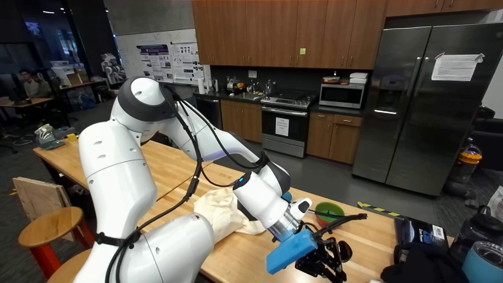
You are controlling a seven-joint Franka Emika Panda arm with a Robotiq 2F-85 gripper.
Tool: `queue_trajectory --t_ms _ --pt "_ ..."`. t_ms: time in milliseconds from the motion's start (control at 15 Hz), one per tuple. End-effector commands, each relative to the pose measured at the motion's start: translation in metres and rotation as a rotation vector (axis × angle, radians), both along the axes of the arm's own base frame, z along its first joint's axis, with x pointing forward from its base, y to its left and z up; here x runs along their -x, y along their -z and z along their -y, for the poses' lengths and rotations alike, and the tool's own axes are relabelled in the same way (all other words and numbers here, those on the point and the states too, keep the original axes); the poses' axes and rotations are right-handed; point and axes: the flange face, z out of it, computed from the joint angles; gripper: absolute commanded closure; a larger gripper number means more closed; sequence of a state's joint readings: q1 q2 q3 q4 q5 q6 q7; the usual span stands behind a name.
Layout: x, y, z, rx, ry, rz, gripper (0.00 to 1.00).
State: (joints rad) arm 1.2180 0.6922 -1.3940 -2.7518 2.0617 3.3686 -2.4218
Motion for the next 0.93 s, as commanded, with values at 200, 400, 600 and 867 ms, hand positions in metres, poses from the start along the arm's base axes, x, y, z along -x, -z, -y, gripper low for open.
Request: queue_trajectory --t_ms 200,400,600,867 --pt "-0.04 -0.038 -0.007 0.033 -0.225 -0.002 0.94" --pt "-0.071 -0.062 -0.022 0.012 -0.401 0.026 0.94" --pt "-0.095 -0.083 -0.035 -0.01 -0.574 0.031 0.94" --pt "-0.113 -0.088 -0.048 -0.023 -0.724 -0.025 0.94"
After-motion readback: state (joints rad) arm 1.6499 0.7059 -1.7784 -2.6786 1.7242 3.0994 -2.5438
